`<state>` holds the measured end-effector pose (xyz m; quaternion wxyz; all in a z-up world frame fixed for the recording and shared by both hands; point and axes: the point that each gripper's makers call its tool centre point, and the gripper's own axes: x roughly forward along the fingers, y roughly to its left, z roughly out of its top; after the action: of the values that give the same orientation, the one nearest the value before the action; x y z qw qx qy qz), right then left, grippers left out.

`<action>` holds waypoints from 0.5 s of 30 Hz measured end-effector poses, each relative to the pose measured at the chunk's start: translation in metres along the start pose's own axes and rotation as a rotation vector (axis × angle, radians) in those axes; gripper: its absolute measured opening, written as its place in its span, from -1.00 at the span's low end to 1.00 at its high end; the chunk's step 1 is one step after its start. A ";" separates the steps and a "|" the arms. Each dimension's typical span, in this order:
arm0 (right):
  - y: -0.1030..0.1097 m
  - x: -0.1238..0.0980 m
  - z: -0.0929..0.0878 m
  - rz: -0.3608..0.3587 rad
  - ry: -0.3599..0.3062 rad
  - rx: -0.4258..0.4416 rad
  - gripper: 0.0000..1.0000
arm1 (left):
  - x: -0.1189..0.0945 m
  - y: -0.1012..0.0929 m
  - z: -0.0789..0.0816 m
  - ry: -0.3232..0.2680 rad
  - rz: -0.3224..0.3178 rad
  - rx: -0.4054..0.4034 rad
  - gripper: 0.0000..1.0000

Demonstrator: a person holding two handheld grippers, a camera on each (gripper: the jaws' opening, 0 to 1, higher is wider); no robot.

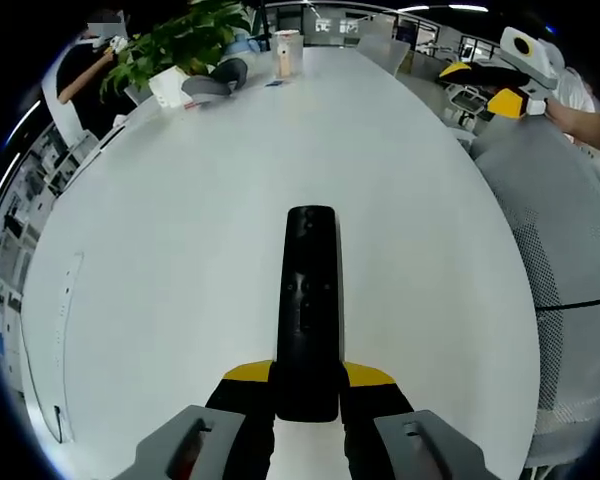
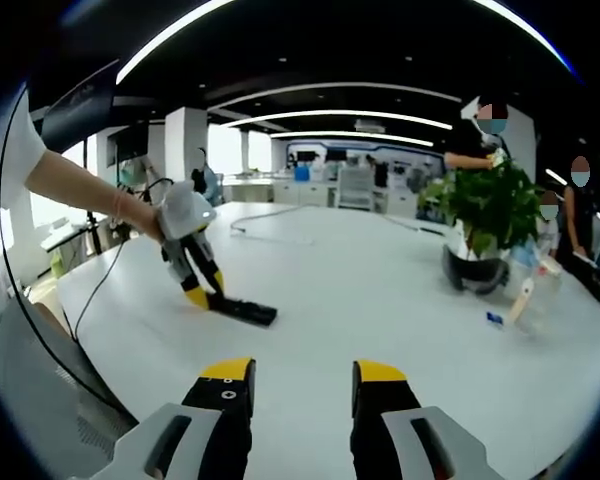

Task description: Press the specified remote control buttons in sequence, fully releasing each button before pressing the next.

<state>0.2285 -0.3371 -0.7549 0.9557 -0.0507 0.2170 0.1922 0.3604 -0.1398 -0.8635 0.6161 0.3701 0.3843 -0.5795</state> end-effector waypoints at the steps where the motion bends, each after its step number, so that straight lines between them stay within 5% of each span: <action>1: 0.000 0.000 0.000 -0.001 0.000 0.001 -0.29 | 0.000 -0.001 0.000 -0.001 0.000 -0.001 -0.53; 15: 0.001 0.000 0.001 0.006 0.000 -0.001 -0.32 | -0.001 -0.014 -0.001 0.002 0.004 0.006 -0.53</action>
<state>0.2282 -0.3358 -0.7541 0.9551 -0.0505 0.2170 0.1954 0.3465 -0.1395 -0.8635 0.6159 0.3730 0.3824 -0.5791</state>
